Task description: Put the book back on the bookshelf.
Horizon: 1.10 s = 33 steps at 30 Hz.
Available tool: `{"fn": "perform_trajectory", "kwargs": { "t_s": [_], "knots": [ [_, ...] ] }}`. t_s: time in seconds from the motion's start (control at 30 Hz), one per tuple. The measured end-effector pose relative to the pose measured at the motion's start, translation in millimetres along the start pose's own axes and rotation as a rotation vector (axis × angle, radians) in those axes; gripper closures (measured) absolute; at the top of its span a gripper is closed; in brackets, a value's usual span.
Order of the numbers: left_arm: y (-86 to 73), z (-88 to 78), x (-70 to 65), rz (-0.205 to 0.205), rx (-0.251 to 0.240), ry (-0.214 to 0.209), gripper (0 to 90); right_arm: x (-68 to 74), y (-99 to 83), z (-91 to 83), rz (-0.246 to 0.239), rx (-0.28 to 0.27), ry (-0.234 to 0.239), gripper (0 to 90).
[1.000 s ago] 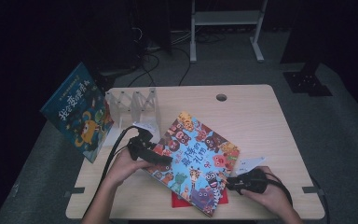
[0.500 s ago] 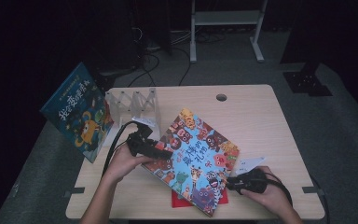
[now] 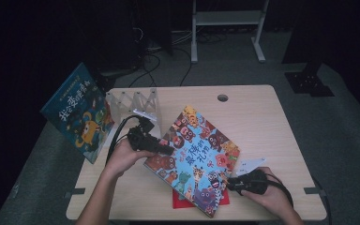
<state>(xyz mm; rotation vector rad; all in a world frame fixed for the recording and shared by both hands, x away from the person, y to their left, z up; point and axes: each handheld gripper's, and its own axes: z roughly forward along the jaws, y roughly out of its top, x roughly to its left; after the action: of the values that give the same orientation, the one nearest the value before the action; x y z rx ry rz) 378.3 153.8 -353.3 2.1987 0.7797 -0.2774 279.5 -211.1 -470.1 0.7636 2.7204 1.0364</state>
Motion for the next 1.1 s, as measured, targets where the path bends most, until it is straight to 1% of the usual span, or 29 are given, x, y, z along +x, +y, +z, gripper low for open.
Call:
{"fn": "perform_trajectory", "kwargs": {
  "t_s": [0.03, 0.07, 0.1, 0.17, 0.33, 0.43, 0.67, 0.7, 0.83, 0.87, 0.9, 0.93, 1.1],
  "knots": [
    [2.0, -1.0, -0.5, 0.001, 0.005, -0.003, 53.1, 0.2, 0.4, 0.3, -0.001, 0.0, -0.004, 73.9],
    [3.8, -2.1, -1.1, 0.006, 0.001, -0.011, 55.0, 0.1, 0.4, 0.7, 0.004, -0.004, -0.007, 74.7],
    [5.7, -3.2, -1.5, 0.01, -0.003, -0.019, 55.0, 0.1, 0.4, 0.7, 0.004, -0.004, -0.007, 74.7],
    [11.5, -5.0, -4.6, 0.02, -0.001, -0.031, 57.4, -0.1, 0.4, 1.0, 0.015, -0.006, -0.008, 75.0],
    [18.8, -5.3, -7.3, 0.024, 0.007, -0.031, 59.3, 0.0, 0.6, 1.0, 0.019, -0.006, -0.01, 75.1],
    [23.6, -5.3, -8.4, 0.023, 0.009, -0.039, 60.5, -0.2, 0.6, 1.1, 0.022, -0.007, -0.009, 75.1],
    [32.6, -5.1, -12.8, 0.037, 0.019, -0.043, 62.0, -0.6, 0.7, 1.2, 0.028, -0.008, -0.007, 75.2],
    [34.4, -5.2, -14.0, 0.046, 0.019, -0.046, 62.5, -0.6, 0.7, 1.2, 0.029, -0.007, -0.007, 75.2],
    [42.7, -5.1, -22.8, 0.073, 0.027, -0.028, 63.0, -0.3, 1.1, 1.4, 0.029, -0.007, -0.011, 76.2],
    [46.2, -4.7, -26.0, 0.089, 0.03, -0.016, 62.9, -0.4, 1.2, 1.5, 0.033, -0.007, -0.014, 77.3],
    [46.2, -4.7, -26.0, 0.089, 0.03, -0.016, 62.9, -0.4, 1.2, 1.5, 0.033, -0.007, -0.014, 77.3],
    [48.8, -4.0, -28.6, 0.101, 0.03, -0.007, 62.8, -0.8, 1.2, 1.5, 0.034, -0.008, -0.018, 79.4],
    [51.1, -3.2, -31.3, 0.111, 0.027, 0.001, 62.3, -2.9, 0.5, 1.6, 0.041, -0.013, -0.021, 83.9]
  ]
}}
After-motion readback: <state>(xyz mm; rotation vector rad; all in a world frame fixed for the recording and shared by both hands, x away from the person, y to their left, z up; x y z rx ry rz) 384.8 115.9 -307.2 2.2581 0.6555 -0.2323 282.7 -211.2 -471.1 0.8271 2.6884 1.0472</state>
